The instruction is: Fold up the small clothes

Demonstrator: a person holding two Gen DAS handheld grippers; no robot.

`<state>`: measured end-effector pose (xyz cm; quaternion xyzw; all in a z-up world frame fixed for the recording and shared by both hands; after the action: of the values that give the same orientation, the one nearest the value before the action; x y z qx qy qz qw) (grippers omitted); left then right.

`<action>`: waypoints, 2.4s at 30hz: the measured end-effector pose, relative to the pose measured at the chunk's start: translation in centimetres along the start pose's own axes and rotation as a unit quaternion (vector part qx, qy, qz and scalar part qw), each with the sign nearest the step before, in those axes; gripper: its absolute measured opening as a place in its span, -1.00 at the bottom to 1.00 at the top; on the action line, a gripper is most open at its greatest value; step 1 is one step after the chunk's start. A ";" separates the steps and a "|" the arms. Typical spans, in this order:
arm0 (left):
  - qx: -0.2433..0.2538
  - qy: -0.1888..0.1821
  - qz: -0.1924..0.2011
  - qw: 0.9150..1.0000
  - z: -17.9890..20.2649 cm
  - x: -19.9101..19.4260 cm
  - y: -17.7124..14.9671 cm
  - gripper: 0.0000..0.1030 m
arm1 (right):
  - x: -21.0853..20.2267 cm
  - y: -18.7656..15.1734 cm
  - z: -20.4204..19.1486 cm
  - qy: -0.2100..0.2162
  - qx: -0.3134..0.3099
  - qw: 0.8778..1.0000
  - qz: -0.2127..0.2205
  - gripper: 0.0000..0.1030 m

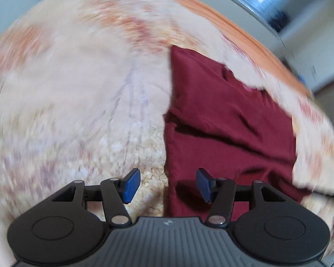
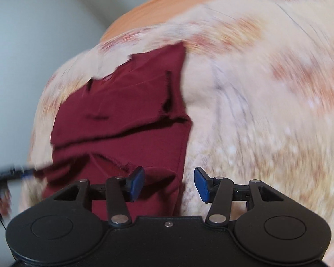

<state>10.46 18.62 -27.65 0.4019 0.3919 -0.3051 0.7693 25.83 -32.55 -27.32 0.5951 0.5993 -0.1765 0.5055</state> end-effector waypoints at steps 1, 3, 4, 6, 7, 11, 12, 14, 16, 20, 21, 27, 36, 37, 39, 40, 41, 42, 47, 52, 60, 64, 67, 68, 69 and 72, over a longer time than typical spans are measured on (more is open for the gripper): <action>0.036 0.003 -0.004 0.999 0.5 0.0 0.2 0.16 | -0.1 0.1 -0.5 -0.004 -0.042 0.999 -0.001 0.07; 0.129 0.016 -0.011 0.991 1.6 -0.2 0.4 0.17 | -0.1 0.4 -1.5 -0.010 -0.125 0.992 -0.007 0.09; 0.171 0.028 -0.012 0.985 2.0 -0.4 0.5 0.17 | -0.2 0.4 -2.0 -0.012 -0.167 0.986 -0.013 0.10; 0.233 0.035 -0.024 0.972 2.5 -0.5 0.6 0.19 | -0.3 0.2 -2.8 -0.010 -0.244 0.969 -0.030 0.13; 0.256 0.033 -0.031 0.966 2.7 -0.5 0.6 0.19 | -0.2 0.0 -3.1 -0.013 -0.276 0.960 -0.039 0.14; 0.320 0.017 -0.048 0.946 4.1 0.6 0.0 0.19 | 1.4 -0.7 -4.2 -0.022 -0.360 0.930 -0.063 0.10; 0.333 0.013 -0.050 0.941 4.6 1.0 -0.2 0.19 | 1.9 -0.9 -4.7 -0.023 -0.377 0.924 -0.066 0.08; 0.361 0.009 -0.051 0.931 5.7 1.7 -0.6 0.19 | 2.9 -1.1 -5.6 -0.020 -0.403 0.913 -0.064 0.00; 0.395 0.008 -0.054 0.917 6.7 2.4 -1.0 0.19 | 3.7 -1.3 -6.4 -0.015 -0.423 0.904 -0.063 -0.05; 0.457 0.003 -0.061 0.887 8.4 3.4 -1.9 0.19 | 4.7 -1.4 -7.2 -0.006 -0.434 0.898 -0.068 -0.21; 0.474 0.002 -0.065 0.878 8.7 3.5 -2.2 0.19 | 4.8 -1.3 -7.2 -0.007 -0.432 0.899 -0.069 -0.23; 0.522 -0.009 -0.077 0.849 9.6 2.7 -3.8 0.19 | 4.8 0.0 -6.3 -0.006 -0.352 0.934 -0.053 -0.34; 0.493 -0.037 -0.082 0.865 10.5 3.6 -4.0 0.13 | 4.9 2.4 -5.3 0.018 -0.226 0.973 -0.029 -0.76; 0.485 -0.042 -0.083 0.870 10.6 3.8 -3.8 0.12 | 4.8 2.6 -5.1 0.019 -0.214 0.976 -0.027 -0.76; 0.450 -0.049 -0.076 0.888 10.4 4.2 -2.8 -0.12 | 4.8 2.9 -4.6 0.018 -0.196 0.980 -0.026 -0.76; 0.419 -0.049 -0.066 0.904 10.1 4.4 -1.9 -0.16 | 4.8 3.0 -4.4 0.017 -0.189 0.981 -0.027 -0.76; 0.383 -0.050 -0.056 0.921 9.5 4.5 -1.0 -0.23 | 4.8 3.0 -4.3 0.017 -0.183 0.983 -0.028 -0.76; 0.345 -0.050 -0.047 0.936 8.8 4.5 -0.1 -0.27 | 4.8 3.0 -4.2 0.017 -0.177 0.984 -0.028 -0.76; 0.214 -0.036 -0.043 0.975 5.1 4.9 2.3 -0.38 | 5.1 3.0 -3.7 0.018 -0.145 0.989 -0.024 -0.76; 0.229 -0.047 -0.057 0.971 4.7 4.4 2.0 -0.02 | 5.4 2.8 -3.7 0.020 -0.141 0.989 -0.028 -0.68; 0.234 -0.067 -0.067 0.967 5.7 5.8 1.7 0.13 | 5.9 2.9 -3.5 0.021 -0.142 0.989 -0.036 -0.65; 0.190 0.001 -0.038 0.981 4.2 6.9 3.5 -0.35 | 6.1 2.9 -3.5 0.018 -0.140 0.989 -0.039 -0.64; 0.132 -0.012 -0.021 0.991 3.1 6.3 4.5 -0.42 | 6.3 3.0 -3.6 0.019 -0.140 0.989 -0.041 -0.64; 0.140 -0.017 -0.021 0.990 3.2 6.0 4.5 -0.41 | 6.3 3.1 -3.5 0.020 -0.139 0.989 -0.040 -0.61; 0.151 -0.025 -0.023 0.988 3.5 5.7 4.4 -0.38 | 6.3 3.1 -3.5 0.021 -0.137 0.990 -0.040 -0.60; 0.183 -0.045 -0.040 0.981 4.0 5.0 3.7 0.01 | 6.4 3.1 -3.2 0.023 -0.132 0.990 -0.040 -0.58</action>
<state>17.33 16.22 -29.06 0.5058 0.3102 -0.4195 0.6870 28.72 -25.79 -29.98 0.5027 0.6520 -0.1021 0.5583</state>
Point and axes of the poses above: each gripper's, at about its wrist camera, not at the fingertips, and x roughly the way its jaws point, z to its right, y to its top, the point moved 6 cm from there along x, roughly the way its jaws point
